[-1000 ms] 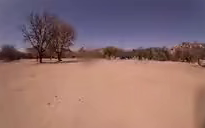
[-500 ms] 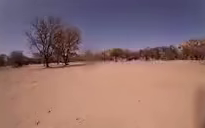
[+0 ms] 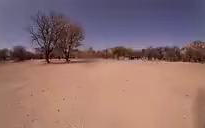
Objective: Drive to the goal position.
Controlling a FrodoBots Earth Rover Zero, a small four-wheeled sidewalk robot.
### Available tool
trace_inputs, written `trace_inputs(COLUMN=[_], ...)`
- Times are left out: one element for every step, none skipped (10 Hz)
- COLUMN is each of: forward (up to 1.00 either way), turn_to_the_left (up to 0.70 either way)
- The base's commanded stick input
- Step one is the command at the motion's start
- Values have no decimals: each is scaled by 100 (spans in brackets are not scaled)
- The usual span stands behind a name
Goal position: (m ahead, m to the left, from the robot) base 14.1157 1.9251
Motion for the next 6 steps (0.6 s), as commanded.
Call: trace_inputs(forward=[100, 100, 100, 100, 100, 100], turn_to_the_left=[0, 0, 0, 0, 0, 0])
